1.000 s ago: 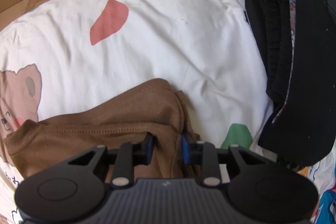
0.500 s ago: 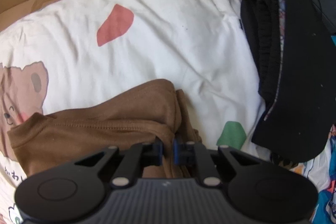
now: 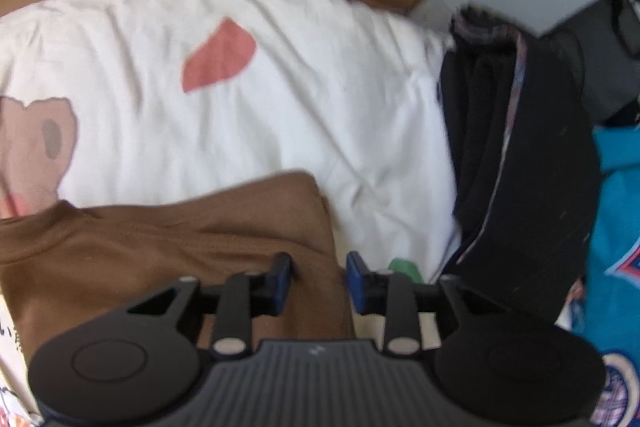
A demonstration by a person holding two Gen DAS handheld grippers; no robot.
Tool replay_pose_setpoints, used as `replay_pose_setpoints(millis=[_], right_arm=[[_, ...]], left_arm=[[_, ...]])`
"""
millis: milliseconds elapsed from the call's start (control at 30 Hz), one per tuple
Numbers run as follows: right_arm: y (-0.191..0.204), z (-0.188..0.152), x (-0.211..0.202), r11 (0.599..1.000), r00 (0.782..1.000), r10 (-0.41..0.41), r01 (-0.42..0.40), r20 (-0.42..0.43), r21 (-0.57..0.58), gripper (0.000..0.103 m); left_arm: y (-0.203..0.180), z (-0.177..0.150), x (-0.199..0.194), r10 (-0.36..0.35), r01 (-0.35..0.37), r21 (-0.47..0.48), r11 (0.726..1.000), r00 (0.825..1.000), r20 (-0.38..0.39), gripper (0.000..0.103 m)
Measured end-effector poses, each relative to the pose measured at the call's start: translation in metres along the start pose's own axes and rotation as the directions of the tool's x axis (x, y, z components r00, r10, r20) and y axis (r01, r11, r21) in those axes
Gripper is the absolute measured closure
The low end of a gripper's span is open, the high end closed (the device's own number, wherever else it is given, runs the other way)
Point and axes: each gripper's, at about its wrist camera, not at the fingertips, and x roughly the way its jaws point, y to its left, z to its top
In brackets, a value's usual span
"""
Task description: Fold clothes
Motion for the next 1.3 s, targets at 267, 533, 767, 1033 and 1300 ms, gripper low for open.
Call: replay_pose_setpoints(millis=[267, 533, 767, 1033, 1300], right_arm=[[-0.005, 0.006, -0.003, 1.0, 1.0, -0.002, 0.001, 0.021, 0.022, 0.102], [-0.001, 0.014, -0.035, 0.997, 0.995, 0.054, -0.059, 0.081, 0.054, 0.099], [0.006, 0.001, -0.043, 0.983, 0.986, 0.155, -0.16, 0.055, 0.091, 0.097], [0.01, -0.015, -0.041, 0.987, 0.987, 0.159, -0.159, 0.012, -0.019, 0.079], [0.023, -0.008, -0.033, 0.987, 0.989, 0.149, -0.15, -0.02, -0.064, 0.076]], left_arm=[[0.028, -0.009, -0.069, -0.018, 0.021, -0.026, 0.999, 0.993, 0.114, 0.042], [0.058, -0.067, -0.146, 0.041, -0.03, -0.071, 0.997, 0.984, 0.171, 0.043], [0.075, -0.141, -0.209, 0.093, -0.068, -0.119, 0.991, 0.972, 0.217, 0.042], [0.108, -0.192, -0.205, 0.124, -0.106, -0.108, 0.989, 0.976, 0.18, 0.043], [0.129, -0.245, -0.168, 0.107, -0.105, -0.028, 0.994, 0.989, 0.103, 0.043]])
